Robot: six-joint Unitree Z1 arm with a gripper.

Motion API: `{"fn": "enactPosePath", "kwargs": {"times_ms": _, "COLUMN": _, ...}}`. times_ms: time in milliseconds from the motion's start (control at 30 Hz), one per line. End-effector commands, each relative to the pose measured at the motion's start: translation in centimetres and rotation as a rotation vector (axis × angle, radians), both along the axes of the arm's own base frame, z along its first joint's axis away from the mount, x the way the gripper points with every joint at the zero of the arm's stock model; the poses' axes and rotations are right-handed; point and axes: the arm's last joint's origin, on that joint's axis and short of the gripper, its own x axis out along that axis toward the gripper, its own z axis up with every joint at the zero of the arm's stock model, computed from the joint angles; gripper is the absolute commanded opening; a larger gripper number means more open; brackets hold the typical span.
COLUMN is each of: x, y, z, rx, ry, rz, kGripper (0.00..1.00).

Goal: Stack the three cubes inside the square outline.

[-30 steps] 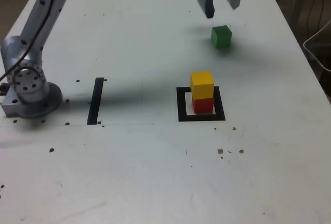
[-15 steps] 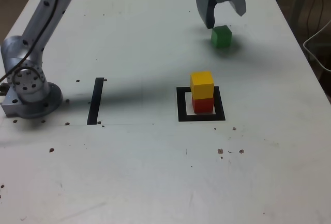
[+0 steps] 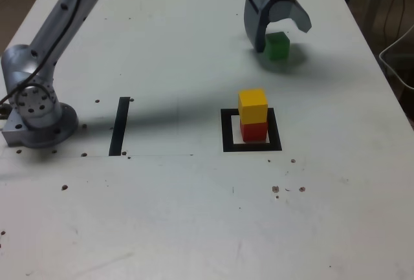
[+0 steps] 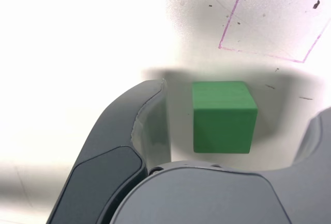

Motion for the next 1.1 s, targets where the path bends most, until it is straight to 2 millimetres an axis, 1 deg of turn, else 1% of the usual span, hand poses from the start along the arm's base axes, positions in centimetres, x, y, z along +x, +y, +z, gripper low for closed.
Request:
{"fn": "enactPosePath", "kwargs": {"times_ms": 0, "x": 0.3, "y": 0.1, "z": -0.6, "rx": -0.002, "ry": 0.0, "rz": 0.001, "kGripper": 0.95}}
{"fn": "enactPosePath", "kwargs": {"times_ms": 233, "x": 0.9, "y": 0.4, "z": -1.7, "rx": 0.008, "ry": -0.012, "rz": 0.001, "kGripper": 0.85}}
{"fn": "enactPosePath", "kwargs": {"times_ms": 400, "x": 1.1, "y": 0.4, "z": -2.0, "rx": 0.006, "ry": -0.011, "rz": 0.007, "kGripper": 0.73}}
{"fn": "enactPosePath", "kwargs": {"times_ms": 633, "x": 0.9, "y": 0.4, "z": -1.9, "rx": 0.011, "ry": -0.004, "rz": 0.026, "kGripper": 0.56}}
{"fn": "enactPosePath", "kwargs": {"times_ms": 833, "x": 0.8, "y": 0.3, "z": -1.8, "rx": 0.005, "ry": -0.002, "rz": 0.029, "kGripper": 0.46}}
{"fn": "enactPosePath", "kwargs": {"times_ms": 1067, "x": 0.9, "y": 0.3, "z": -1.2, "rx": 0.013, "ry": -0.027, "rz": 0.029, "kGripper": 0.29}}
